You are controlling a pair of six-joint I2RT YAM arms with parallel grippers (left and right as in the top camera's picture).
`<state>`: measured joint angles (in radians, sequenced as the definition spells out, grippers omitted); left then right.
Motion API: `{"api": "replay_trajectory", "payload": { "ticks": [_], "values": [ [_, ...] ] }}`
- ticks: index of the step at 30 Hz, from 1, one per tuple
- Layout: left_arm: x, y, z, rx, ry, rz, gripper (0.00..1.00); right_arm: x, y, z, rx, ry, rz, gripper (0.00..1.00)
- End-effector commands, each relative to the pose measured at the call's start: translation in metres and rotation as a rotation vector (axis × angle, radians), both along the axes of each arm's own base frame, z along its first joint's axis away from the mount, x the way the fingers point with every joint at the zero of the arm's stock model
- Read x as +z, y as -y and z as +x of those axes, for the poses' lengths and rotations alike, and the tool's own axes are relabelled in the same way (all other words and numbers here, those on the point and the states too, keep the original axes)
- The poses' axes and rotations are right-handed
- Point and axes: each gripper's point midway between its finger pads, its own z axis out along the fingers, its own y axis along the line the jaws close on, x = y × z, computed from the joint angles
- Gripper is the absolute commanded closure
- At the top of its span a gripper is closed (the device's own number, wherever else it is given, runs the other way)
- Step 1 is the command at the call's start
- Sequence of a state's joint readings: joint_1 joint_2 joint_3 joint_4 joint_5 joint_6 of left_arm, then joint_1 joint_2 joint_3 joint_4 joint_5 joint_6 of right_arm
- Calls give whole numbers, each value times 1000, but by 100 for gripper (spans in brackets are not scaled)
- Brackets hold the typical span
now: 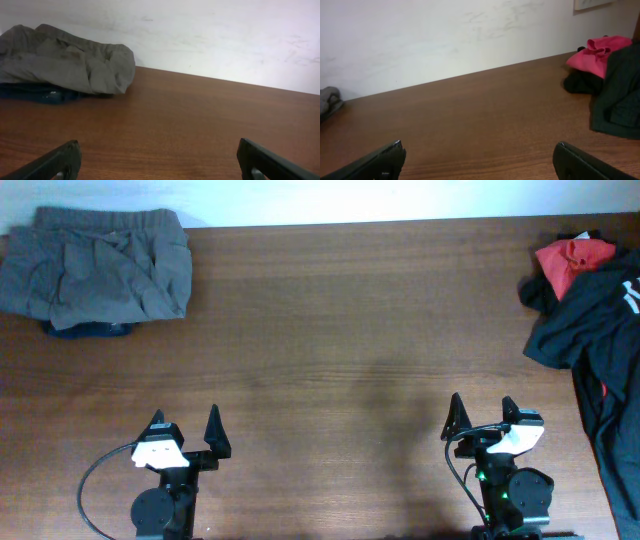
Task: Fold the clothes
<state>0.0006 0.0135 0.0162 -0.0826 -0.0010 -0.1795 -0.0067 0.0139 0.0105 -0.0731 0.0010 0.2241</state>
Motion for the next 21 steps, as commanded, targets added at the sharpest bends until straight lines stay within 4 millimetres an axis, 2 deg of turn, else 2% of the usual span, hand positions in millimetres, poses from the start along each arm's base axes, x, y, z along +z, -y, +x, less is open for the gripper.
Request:
{"api": "replay_trajectory", "payload": {
  "ticks": [1, 2, 4, 5, 7, 13, 18, 21],
  "values": [
    [-2, -2, 0, 10, 0, 17, 1, 1, 0, 0, -1, 8, -8, 1],
    [-2, -2, 0, 10, 0, 17, 1, 7, 4, 0, -28, 36, -9, 1],
    [-2, -2, 0, 10, 0, 17, 1, 26, 1, 0, -10, 111, 3, 1],
    [-2, -2, 0, 10, 0, 17, 1, 36, -12, -1, 69, 150, 53, 1],
    [-2, -2, 0, 10, 0, 17, 1, 34, -24, -1, 134, 141, 65, 1],
    [-2, -2, 0, 10, 0, 17, 1, 45, -24, -3, 140, 184, 78, 1],
    [-2, -2, 0, 10, 0, 17, 1, 72, -45, -11, 266, 294, 59, 1],
    [-2, -2, 0, 10, 0, 17, 1, 92, -44, -16, 260, 356, 14, 1]
  ]
}}
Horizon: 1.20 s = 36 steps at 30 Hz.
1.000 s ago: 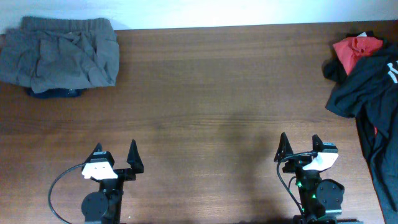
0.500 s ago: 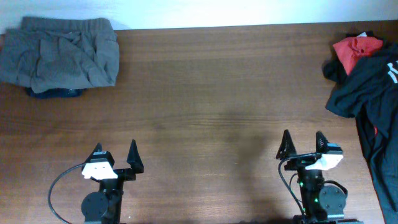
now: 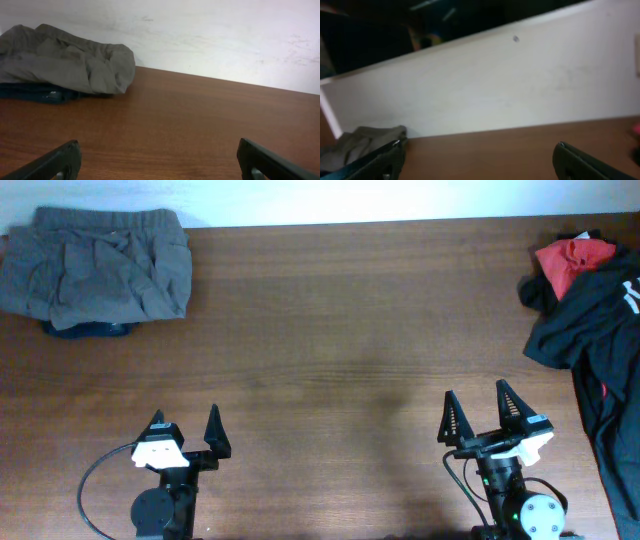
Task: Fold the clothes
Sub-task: 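Reach the right gripper to the clothes pile and grasp the black t-shirt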
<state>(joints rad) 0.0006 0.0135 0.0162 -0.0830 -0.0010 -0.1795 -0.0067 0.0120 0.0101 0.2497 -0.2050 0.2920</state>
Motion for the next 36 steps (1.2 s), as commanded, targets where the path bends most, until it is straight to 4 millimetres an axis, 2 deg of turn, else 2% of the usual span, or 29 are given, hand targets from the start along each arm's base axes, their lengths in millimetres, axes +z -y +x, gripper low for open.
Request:
{"api": "replay_trajectory", "payload": {
  "ticks": [1, 3, 5, 9, 12, 14, 17, 20, 21, 23, 26, 27, 30, 32, 36],
  "values": [
    [-2, -2, 0, 9, 1, 17, 1, 19, -7, -7, 23, 60, -73, 1],
    [-2, -2, 0, 10, 1, 17, 1, 26, 2, -5, -43, 52, -101, 2],
    [-2, -2, 0, 9, 1, 17, 1, 36, 23, 0, -175, -13, -147, 1],
    [-2, -2, 0, 10, 1, 17, 1, 56, 38, 16, -270, -117, -240, 1],
    [-2, -2, 0, 9, 1, 17, 1, 70, 59, 44, -381, -268, -307, 1],
    [-2, -2, 0, 10, 1, 17, 1, 74, 82, 64, -497, -398, -331, 1],
    [-2, -2, 0, 10, 1, 17, 1, 75, 115, 92, -616, -573, -373, 2],
    [-2, -2, 0, 10, 1, 17, 1, 67, 154, 124, -680, -755, -382, 1],
    [-2, -2, 0, 10, 1, 17, 1, 57, 177, 138, -711, -854, -380, 1],
    [-2, -2, 0, 10, 1, 17, 1, 39, 198, 156, -703, -969, -367, 1],
    [-2, -2, 0, 10, 1, 17, 1, -10, 217, 168, -664, -1192, -367, 1],
    [-2, -2, 0, 10, 1, 17, 1, -34, 226, 174, -658, -1256, -365, 1],
    [-2, -2, 0, 10, 1, 17, 1, -86, 240, 184, -646, -1355, -362, 1],
    [-2, -2, 0, 10, 1, 17, 1, -109, 249, 188, -661, -1393, -369, 1],
    [-2, -2, 0, 10, 1, 17, 1, -136, 266, 197, -734, -1410, -401, 1]
  ]
}}
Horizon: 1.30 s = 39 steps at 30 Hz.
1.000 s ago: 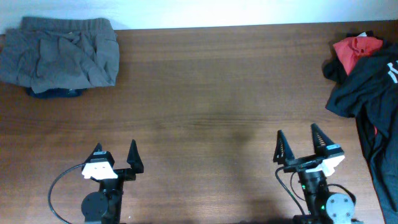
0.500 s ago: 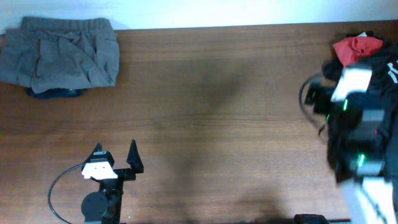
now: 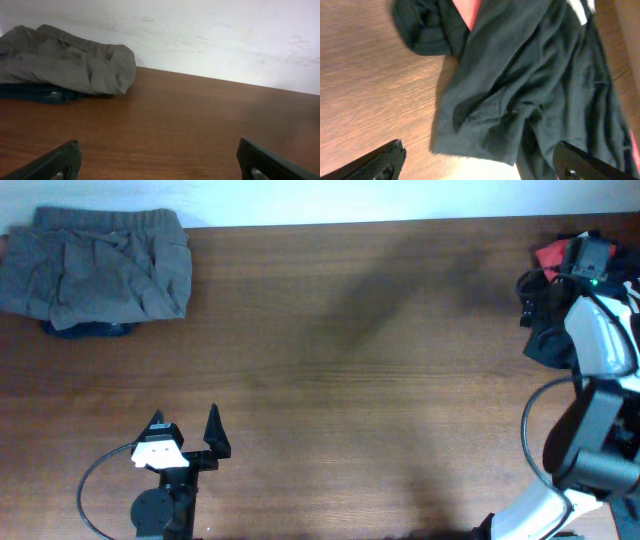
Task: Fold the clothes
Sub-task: 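Reach the right gripper to the clothes pile and grasp the black t-shirt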
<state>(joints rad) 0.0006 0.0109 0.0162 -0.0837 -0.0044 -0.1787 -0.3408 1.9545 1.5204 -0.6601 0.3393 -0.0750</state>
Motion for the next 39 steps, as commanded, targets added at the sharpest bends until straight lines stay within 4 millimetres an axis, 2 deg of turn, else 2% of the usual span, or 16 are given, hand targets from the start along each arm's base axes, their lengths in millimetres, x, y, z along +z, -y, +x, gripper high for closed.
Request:
{"api": "replay_trajectory", "payload": {
  "ticks": [1, 6, 8, 10, 14, 19, 22, 26, 30, 34, 39],
  "values": [
    [-2, -2, 0, 6, -1, 16, 1, -6, 25, 9, -58, 6, -98, 1],
    [-2, -2, 0, 6, -1, 16, 1, -23, 33, 20, -67, 24, -107, 3],
    [-2, -2, 0, 6, -1, 16, 1, -33, 38, 17, -81, 10, -101, 5],
    [-2, -2, 0, 6, -1, 16, 1, -41, 41, 13, -92, -7, -93, 12],
    [-2, -2, 0, 6, -1, 16, 1, -49, 45, 5, -154, -10, -62, 17],
    [-2, -2, 0, 6, -1, 16, 1, -60, 30, 11, -121, 31, 81, 18],
    [-2, -2, 0, 6, -1, 16, 1, -63, 26, 13, -176, 66, 124, 19],
    [-2, -2, 0, 6, -1, 16, 1, -82, 23, 9, -177, 26, 144, 21],
    [-2, -2, 0, 6, -1, 16, 1, -84, 24, 6, -193, 19, 142, 22],
    [-2, -2, 0, 6, -1, 16, 1, -84, 24, 4, -212, 19, 142, 29],
    [-2, -2, 0, 6, -1, 16, 1, -84, 24, 4, -212, 19, 143, 33]
  ]
}}
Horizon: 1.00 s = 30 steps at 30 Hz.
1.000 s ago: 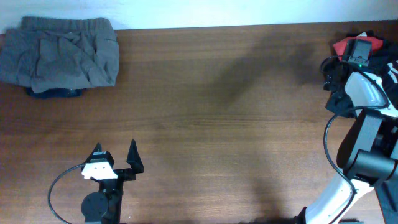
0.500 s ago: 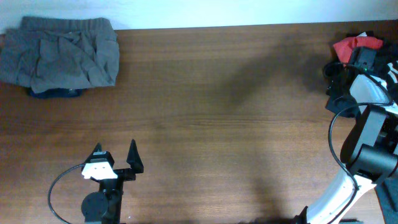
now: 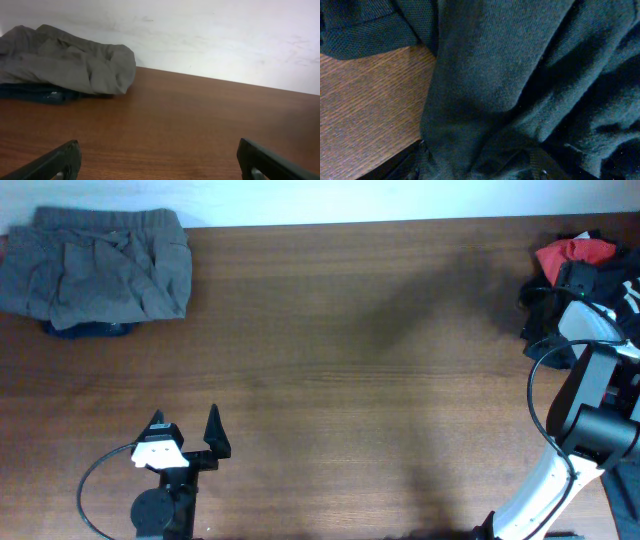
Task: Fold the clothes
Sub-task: 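Reach the right gripper to the clothes pile and grasp the black t-shirt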
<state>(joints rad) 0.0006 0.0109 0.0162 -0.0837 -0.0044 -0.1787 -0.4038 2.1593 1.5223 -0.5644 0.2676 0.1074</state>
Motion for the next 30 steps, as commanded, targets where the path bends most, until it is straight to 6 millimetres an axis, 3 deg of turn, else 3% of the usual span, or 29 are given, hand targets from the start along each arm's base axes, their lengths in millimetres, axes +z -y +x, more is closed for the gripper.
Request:
{"api": "replay_trajectory", "payload": {
  "ticks": [1, 7, 8, 9, 14, 20, 24, 30],
  "values": [
    [-2, -2, 0, 6, -1, 16, 1, 4, 4, 3, -21, 14, -5, 35],
    [-2, -2, 0, 6, -1, 16, 1, 3, 3, 1, -29, 6, 1, 47],
    [-2, -2, 0, 6, -1, 16, 1, 3, 3, 1, -29, 6, 1, 50],
    [-2, -2, 0, 6, -1, 16, 1, 2, 3, 0, -29, 4, 2, 60],
    [-2, -2, 0, 6, -1, 16, 1, 2, 2, -1, -29, 0, 4, 73],
    [-2, -2, 0, 6, -1, 16, 1, 4, 2, -1, -29, 1, 3, 76],
    [-2, -2, 0, 6, -1, 16, 1, 13, 2, -1, -28, 13, -2, 94],
    [-2, -2, 0, 6, -1, 16, 1, 24, 2, 0, -28, 29, -8, 96]
  ]
}}
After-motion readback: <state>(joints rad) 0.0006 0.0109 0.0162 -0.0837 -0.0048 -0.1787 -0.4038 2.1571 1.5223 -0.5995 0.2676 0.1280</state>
